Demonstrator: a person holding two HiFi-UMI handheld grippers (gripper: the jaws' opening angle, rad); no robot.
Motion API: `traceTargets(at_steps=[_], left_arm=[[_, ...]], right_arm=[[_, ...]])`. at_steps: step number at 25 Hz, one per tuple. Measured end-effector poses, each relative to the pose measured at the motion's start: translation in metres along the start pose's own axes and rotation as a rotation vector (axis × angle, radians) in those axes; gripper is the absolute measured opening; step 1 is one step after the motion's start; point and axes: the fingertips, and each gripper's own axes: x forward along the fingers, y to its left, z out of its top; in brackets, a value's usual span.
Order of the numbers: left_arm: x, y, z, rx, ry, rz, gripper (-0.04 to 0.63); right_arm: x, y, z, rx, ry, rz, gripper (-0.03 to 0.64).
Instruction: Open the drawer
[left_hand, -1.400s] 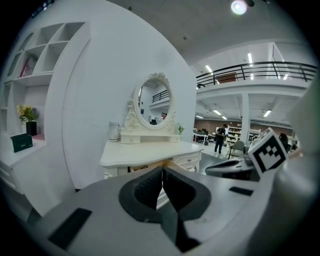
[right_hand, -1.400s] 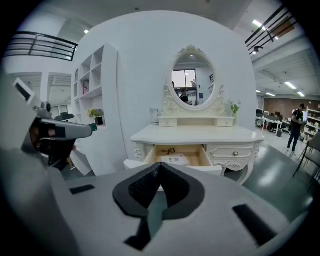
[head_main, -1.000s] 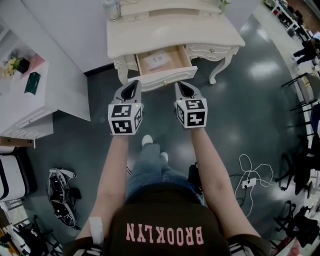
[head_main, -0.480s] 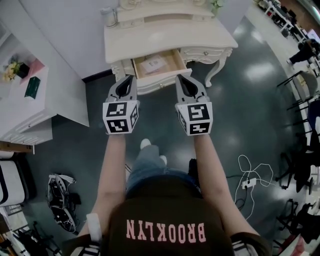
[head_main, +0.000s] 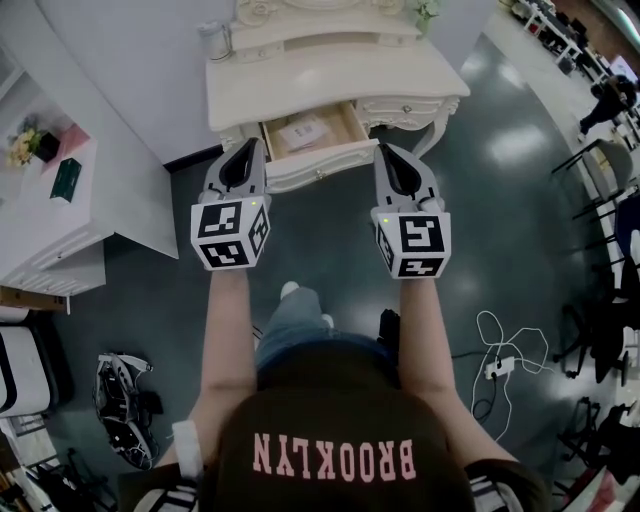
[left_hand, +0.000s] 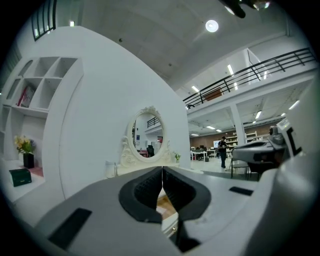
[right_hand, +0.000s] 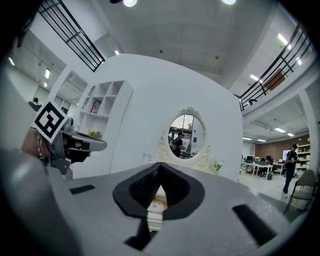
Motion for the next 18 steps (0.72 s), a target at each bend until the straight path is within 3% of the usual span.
traceTargets(at_steps=[6,18], left_arm=[[-0.005,-0.002,0.013,0.045,-0.023,0.003,0.005],[-0.005,-0.014,0.024,0.070,-0.040,-0.005,0.005]], right_arm=[[-0.014,-0.027,0.008,0.056,-0.019,-0.052,-0.003],[-0.026,-0.031,0.013,0.032,-0.009,-0.037,-0.003]])
